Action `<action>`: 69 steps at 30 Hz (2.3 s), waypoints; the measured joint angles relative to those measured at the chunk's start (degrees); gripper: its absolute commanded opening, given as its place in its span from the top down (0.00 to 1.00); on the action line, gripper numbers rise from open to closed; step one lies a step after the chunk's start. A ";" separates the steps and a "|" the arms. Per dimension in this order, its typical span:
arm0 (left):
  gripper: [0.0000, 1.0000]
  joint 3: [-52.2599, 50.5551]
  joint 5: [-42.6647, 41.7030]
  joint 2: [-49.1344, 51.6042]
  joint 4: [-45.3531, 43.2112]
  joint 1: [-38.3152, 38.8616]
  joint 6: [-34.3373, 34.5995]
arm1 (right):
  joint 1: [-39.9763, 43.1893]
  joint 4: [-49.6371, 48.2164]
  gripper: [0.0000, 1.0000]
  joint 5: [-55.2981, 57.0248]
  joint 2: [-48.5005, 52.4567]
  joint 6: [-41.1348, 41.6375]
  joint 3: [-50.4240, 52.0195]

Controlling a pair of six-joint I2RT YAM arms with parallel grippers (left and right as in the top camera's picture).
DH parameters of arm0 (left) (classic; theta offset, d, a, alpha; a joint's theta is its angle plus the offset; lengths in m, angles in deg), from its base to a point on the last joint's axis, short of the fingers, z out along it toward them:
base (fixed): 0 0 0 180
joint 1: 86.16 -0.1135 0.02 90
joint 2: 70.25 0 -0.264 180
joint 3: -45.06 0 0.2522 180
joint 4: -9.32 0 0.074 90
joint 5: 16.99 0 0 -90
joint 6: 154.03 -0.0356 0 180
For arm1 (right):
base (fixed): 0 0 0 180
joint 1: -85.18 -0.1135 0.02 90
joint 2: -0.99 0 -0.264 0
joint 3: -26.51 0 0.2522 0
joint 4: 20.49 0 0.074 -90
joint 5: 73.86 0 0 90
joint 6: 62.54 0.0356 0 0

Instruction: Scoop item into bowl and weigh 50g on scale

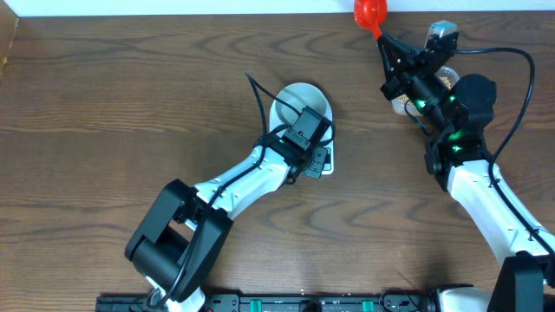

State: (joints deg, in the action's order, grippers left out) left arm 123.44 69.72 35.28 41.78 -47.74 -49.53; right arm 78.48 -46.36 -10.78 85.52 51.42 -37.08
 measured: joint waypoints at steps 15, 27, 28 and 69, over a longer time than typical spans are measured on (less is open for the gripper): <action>0.93 0.00 0.66 0.61 -1.01 -1.73 0.26 | 0.00 0.28 0.99 0.00 0.00 -0.13 0.00; 0.93 0.00 0.22 0.68 -1.20 -1.70 -0.85 | 0.00 1.73 0.99 0.02 0.00 -0.15 0.00; 0.93 0.00 0.22 0.68 -1.20 -1.70 -0.90 | 0.00 1.73 0.99 0.02 0.00 -0.15 0.00; 0.93 0.00 -1.09 2.36 -2.16 -1.70 -1.05 | 0.00 1.99 0.99 0.85 0.00 -0.15 0.00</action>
State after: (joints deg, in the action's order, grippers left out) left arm 123.44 68.63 37.65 39.62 -49.45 -50.58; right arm 78.48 -44.38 -9.93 85.52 51.27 -37.08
